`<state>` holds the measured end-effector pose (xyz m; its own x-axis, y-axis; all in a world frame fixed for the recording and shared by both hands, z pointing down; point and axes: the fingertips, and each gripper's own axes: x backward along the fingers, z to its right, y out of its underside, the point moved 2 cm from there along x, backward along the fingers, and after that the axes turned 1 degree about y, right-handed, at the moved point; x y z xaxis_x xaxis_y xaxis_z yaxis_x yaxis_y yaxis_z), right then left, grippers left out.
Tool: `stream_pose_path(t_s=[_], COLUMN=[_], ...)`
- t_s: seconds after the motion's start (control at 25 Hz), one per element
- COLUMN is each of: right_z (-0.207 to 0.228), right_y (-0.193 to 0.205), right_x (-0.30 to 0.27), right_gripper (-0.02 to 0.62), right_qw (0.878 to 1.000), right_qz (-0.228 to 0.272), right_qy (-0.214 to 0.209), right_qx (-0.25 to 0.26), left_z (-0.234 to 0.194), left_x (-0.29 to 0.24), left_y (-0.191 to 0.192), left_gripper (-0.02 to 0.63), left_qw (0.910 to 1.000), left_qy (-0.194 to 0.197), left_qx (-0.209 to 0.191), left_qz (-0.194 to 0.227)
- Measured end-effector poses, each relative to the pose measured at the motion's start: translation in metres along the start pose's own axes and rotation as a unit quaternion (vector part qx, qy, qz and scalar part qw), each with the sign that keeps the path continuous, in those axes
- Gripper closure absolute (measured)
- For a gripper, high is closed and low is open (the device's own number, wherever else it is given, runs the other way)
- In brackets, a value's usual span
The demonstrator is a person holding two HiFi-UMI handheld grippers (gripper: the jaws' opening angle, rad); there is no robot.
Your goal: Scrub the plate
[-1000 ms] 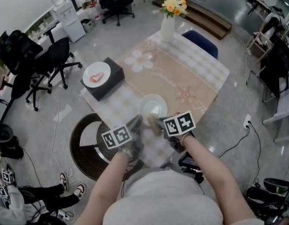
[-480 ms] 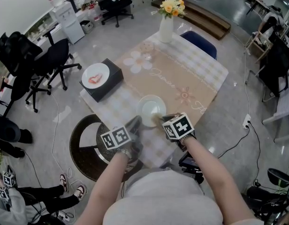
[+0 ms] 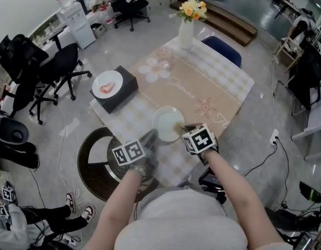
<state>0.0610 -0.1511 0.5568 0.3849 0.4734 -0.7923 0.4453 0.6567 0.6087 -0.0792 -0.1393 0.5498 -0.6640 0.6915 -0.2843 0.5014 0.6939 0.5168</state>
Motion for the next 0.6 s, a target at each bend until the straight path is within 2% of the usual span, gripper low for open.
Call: stream_pose_path(t_s=[0.32,0.6], right_z=[0.019,0.036], right_y=[-0.012,-0.018], right_x=[-0.006,-0.007], right_gripper=[0.553,0.554], right_qw=[0.998,0.996], right_qz=[0.026,0.046], right_qy=[0.059,0.078], right_qx=[0.024,-0.014], left_z=[-0.001,0.002], left_x=[-0.004,-0.007], left_y=[0.001,0.005], left_gripper=[0.589,0.589], left_qw=[0.9998,0.9989], left_qy=[0.002,0.014], left_qx=[0.004,-0.002], left_qz=[-0.018,-0.045])
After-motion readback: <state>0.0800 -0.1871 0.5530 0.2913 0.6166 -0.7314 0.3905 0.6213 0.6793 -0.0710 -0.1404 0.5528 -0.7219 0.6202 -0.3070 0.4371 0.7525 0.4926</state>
